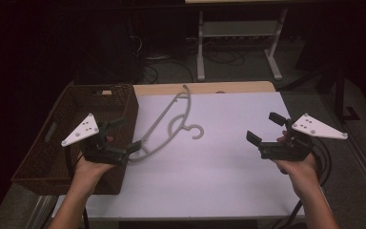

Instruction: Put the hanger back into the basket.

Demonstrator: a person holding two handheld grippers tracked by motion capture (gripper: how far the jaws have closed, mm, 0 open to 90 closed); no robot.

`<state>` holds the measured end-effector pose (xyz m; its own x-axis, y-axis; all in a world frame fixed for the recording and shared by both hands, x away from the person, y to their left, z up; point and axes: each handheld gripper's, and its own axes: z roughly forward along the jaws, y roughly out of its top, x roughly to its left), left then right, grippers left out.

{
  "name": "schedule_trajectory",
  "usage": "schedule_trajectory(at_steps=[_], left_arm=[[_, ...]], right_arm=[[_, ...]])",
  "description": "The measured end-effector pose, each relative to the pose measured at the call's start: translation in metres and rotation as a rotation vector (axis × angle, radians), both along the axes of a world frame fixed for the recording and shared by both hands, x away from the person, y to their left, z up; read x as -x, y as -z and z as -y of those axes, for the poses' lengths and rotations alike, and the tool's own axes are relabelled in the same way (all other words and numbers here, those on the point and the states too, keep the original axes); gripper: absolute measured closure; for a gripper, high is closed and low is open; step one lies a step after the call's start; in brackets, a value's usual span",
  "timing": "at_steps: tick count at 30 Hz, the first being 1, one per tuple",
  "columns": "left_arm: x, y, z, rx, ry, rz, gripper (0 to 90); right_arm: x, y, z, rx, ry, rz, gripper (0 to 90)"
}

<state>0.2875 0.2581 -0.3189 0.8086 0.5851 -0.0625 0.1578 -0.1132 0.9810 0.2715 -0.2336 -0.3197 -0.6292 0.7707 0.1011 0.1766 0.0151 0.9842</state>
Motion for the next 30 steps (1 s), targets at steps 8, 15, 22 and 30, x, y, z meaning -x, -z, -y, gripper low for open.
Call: schedule_trajectory(at_steps=[8, 15, 22, 30], left_arm=[[0.0, 0.002, 0.014, -0.049, 0.016, -0.033, 0.0], [-0.001, 0.004, 0.028, -0.092, 0.037, -0.057, 0.0], [-0.008, 0.01, 0.042, -0.136, 0.052, -0.081, 0.0], [-0.016, 0.018, 0.056, -0.164, 0.064, -0.117, 0.0]], right_arm=[[0.0, 0.004, -0.002, 0.022, -0.003, -0.017, 0.0], [-0.001, 0.012, -0.004, 0.049, -0.008, -0.037, 0.0], [-0.001, 0.02, -0.008, 0.071, -0.015, -0.057, 0.0], [-0.001, 0.031, -0.01, 0.101, -0.025, -0.091, 0.0]])
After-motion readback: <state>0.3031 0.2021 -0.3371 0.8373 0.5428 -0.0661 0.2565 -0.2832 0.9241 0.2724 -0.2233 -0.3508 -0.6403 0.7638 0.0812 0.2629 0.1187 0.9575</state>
